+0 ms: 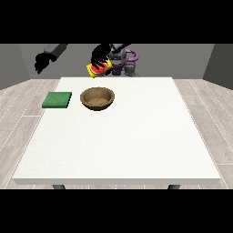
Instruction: Pick the cup and pour the ball into the bowl, then pick the bowl and place it on the pad
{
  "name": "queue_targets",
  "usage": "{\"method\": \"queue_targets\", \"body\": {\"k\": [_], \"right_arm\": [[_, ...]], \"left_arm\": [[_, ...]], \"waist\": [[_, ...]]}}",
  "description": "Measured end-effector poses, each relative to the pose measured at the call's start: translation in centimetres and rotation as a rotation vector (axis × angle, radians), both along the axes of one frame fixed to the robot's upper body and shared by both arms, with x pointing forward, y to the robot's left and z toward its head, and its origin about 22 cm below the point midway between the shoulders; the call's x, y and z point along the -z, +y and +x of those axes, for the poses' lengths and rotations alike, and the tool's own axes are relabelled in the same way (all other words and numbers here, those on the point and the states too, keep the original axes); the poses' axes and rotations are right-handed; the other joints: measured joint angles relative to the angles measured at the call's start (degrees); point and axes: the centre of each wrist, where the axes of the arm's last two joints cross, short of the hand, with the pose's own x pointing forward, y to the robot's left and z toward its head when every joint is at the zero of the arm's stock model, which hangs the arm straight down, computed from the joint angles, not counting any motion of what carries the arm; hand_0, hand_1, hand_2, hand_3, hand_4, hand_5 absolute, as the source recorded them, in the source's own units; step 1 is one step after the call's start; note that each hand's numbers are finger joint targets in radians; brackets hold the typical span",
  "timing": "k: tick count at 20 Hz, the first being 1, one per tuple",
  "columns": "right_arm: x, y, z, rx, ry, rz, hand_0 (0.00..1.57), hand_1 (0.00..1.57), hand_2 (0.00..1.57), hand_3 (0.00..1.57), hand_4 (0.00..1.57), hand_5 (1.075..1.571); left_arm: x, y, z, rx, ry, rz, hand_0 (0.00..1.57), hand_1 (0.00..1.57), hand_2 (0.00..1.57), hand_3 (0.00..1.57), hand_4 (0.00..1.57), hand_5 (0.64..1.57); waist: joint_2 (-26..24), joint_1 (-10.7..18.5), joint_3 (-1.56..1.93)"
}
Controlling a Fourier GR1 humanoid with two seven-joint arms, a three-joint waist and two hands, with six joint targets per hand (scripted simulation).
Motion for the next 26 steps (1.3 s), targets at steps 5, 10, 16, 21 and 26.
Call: {"method": "queue_targets", "body": {"k": [5,10,16,21,26], "right_arm": [[-0.4,-1.4,-0.4,0.018,-0.018,-0.008,0.00,0.00,0.00,0.30,0.76,1.540],[0.1,-1.2,-0.7,0.044,-0.008,-0.004,0.00,0.00,0.00,0.30,0.76,1.540],[0.6,0.2,-0.3,0.077,0.004,0.026,0.00,0.00,0.16,0.23,0.76,1.557],[-0.2,3.9,2.1,0.056,0.003,0.054,0.00,0.00,0.00,0.00,0.73,1.567],[-0.6,7.6,3.8,0.050,0.060,0.087,0.00,0.00,0.00,0.00,0.66,1.570]], "left_arm": [[-0.5,-0.8,-0.6,0.027,-0.049,0.102,1.51,1.51,1.57,1.57,1.21,1.470],[-2.1,-0.3,-0.1,-0.002,0.029,-0.149,0.00,0.00,1.57,1.57,1.24,1.458],[-2.9,1.9,0.1,-0.087,0.125,-0.712,0.77,0.77,1.57,1.57,1.01,1.564],[-3.7,3.6,-0.5,-0.077,0.152,-1.163,1.37,1.37,1.57,1.57,0.98,1.538],[-4.6,5.4,-1.6,-0.033,0.186,-1.566,1.20,1.20,1.57,1.45,0.93,1.553]], "waist": [[1.0,1.5,-0.07],[0.9,3.8,-0.23],[1.0,7.7,-0.41],[4.0,7.6,-0.49],[6.2,7.6,-0.48]]}}
